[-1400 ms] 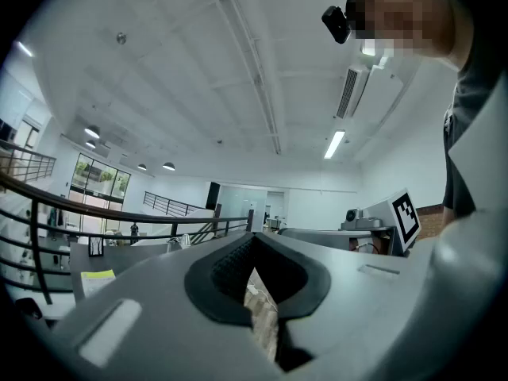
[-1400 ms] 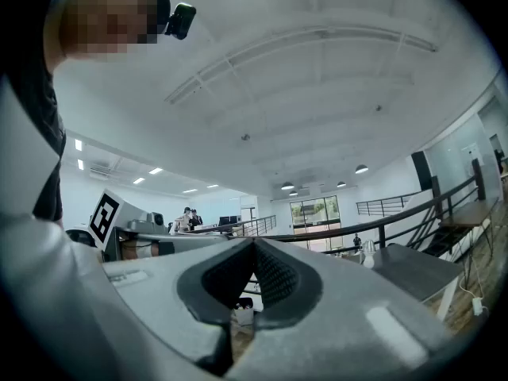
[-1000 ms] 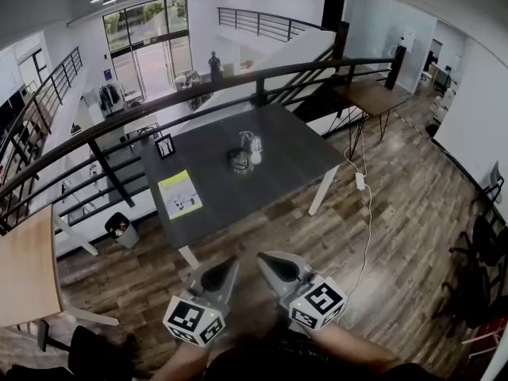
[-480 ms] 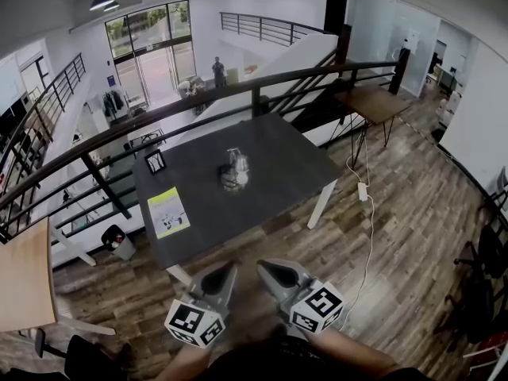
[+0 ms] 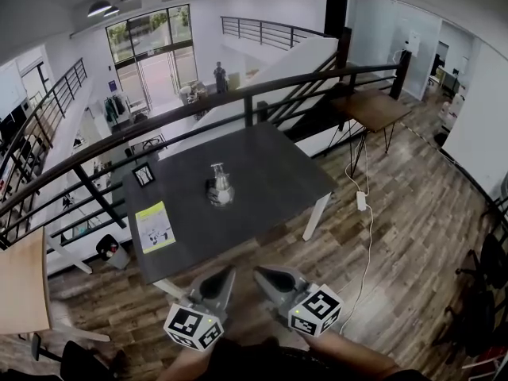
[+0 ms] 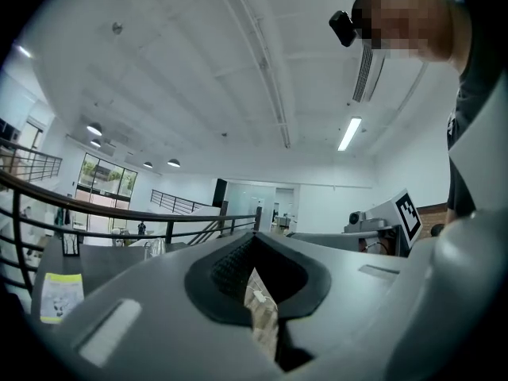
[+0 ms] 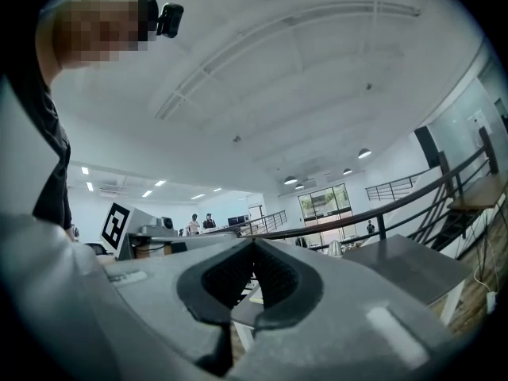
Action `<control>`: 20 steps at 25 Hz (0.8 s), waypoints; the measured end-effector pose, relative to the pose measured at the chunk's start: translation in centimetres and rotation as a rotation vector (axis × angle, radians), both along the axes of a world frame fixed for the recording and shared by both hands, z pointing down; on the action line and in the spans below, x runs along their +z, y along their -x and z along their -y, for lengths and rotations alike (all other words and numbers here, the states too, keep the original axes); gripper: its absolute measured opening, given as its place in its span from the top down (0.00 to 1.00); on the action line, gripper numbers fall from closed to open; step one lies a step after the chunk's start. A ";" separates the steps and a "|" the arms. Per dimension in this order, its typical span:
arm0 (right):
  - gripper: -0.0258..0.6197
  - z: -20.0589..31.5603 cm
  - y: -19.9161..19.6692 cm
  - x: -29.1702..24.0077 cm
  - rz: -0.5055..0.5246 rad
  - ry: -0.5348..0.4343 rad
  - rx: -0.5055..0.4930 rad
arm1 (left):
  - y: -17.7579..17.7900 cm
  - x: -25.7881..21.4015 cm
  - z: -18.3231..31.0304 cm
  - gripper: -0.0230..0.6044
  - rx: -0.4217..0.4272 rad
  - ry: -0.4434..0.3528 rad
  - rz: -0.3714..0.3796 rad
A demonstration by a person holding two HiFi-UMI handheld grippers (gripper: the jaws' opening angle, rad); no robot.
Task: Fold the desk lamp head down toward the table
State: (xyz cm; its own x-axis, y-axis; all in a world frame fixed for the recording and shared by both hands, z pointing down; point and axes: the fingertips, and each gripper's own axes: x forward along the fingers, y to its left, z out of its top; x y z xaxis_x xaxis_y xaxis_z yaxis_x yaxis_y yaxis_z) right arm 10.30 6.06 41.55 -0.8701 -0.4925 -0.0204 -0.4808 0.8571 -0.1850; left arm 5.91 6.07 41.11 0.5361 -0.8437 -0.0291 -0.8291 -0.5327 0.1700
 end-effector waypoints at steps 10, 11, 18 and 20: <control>0.96 4.4 -0.7 0.8 -0.009 0.019 0.025 | -0.5 0.6 4.7 0.96 0.027 0.018 -0.024; 0.96 4.9 -0.6 0.8 -0.012 0.017 0.031 | -0.4 0.7 5.4 0.96 0.033 0.018 -0.024; 0.96 9.7 0.3 1.1 -0.034 0.026 0.076 | 0.7 1.1 10.7 0.96 0.077 0.029 -0.027; 0.96 11.4 1.1 1.5 -0.038 0.034 0.083 | 1.5 1.4 12.4 0.96 0.087 0.035 -0.026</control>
